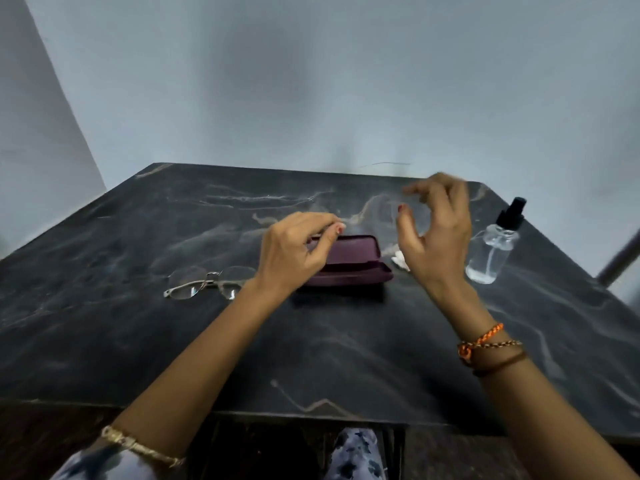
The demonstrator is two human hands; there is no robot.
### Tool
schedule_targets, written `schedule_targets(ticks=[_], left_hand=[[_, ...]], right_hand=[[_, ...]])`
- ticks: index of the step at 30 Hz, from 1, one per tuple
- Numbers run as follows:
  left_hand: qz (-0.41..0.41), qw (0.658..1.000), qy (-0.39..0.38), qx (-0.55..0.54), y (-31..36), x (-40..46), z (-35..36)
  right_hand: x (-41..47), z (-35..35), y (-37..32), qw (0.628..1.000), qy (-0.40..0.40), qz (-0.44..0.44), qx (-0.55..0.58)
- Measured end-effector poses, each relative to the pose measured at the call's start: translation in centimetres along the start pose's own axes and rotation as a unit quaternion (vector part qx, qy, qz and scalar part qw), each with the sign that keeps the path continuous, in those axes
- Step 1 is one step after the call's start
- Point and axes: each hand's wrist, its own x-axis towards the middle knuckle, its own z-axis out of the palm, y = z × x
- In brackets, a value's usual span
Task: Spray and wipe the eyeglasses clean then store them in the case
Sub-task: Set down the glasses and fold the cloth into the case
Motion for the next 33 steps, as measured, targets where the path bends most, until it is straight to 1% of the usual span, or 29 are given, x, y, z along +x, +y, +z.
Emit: schedule_targets(ticks=[2,5,8,10,12,14,17,22,24,26,29,31,33], left_hand=[[-0.008,1.000,-0.017,-0.001,0.4,0.5,1.5],[-0.033,0.998,-0.053,0.014,0.2,1.4,3.2],[-0.111,0.988,-0.093,0.049,-0.5,1.9,4.1],[-0.160,0.978,-0.116,0.065,-1.1,1.9,4.4],[-0.191,0.969,-0.132,0.082,-1.4,1.8,4.4],[-0.203,0.965,-0.142,0.086,-1.8,1.7,4.3],[-0.206,0.965,-0.143,0.083,-2.1,1.4,4.2],[-0.197,0.972,-0.111,0.061,-2.3,1.4,4.7],[-0.189,0.976,-0.094,0.046,-2.2,1.5,4.7],[-0.191,0.977,-0.094,0.022,-1.9,1.5,4.8],[-0.209,0.973,-0.091,-0.038,-1.3,1.5,5.0],[-0.226,0.968,-0.064,-0.086,-0.9,1.7,5.0],[-0.271,0.948,-0.043,-0.163,-0.5,1.8,4.9]], right_hand=[[-0.1,0.1,2.5,0.997,-0.043,0.063,0.002],[-0.7,0.7,5.8,0.977,-0.127,0.166,-0.034],[-1.6,1.2,7.7,0.956,-0.185,0.215,-0.069],[-2.2,1.4,8.3,0.943,-0.228,0.226,-0.090],[-2.6,1.5,8.6,0.930,-0.275,0.212,-0.124],[-2.8,1.6,8.7,0.919,-0.304,0.198,-0.157],[-2.7,1.7,8.5,0.910,-0.319,0.194,-0.183],[-2.6,1.6,8.2,0.923,-0.282,0.183,-0.186],[-2.5,1.4,8.2,0.932,-0.255,0.186,-0.177],[-2.4,1.2,8.3,0.943,-0.218,0.191,-0.164],[-2.3,0.8,8.1,0.962,-0.148,0.191,-0.129],[-2.2,0.6,7.7,0.970,-0.106,0.196,-0.093],[-2.1,0.5,7.1,0.969,-0.063,0.239,-0.027]])
